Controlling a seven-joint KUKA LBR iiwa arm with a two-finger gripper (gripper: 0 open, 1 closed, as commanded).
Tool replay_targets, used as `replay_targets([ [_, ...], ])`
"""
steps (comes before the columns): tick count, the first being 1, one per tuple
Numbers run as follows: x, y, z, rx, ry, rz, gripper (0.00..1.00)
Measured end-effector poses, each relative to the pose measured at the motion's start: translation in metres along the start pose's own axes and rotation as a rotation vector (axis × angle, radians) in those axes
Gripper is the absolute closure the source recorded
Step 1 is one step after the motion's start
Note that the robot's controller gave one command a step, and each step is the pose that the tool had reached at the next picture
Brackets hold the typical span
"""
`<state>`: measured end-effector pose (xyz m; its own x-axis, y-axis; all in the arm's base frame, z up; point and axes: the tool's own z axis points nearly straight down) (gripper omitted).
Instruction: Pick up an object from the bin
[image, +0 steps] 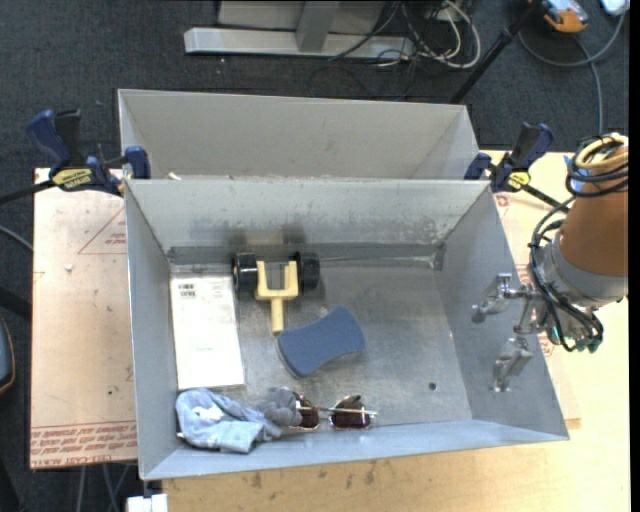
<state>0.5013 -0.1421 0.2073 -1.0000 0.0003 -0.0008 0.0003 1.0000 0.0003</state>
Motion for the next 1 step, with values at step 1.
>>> replay_targets([
  [1, -0.0268, 0.0436, 0.0088, 0.002, -0.002, -0.001, 0.00],
])
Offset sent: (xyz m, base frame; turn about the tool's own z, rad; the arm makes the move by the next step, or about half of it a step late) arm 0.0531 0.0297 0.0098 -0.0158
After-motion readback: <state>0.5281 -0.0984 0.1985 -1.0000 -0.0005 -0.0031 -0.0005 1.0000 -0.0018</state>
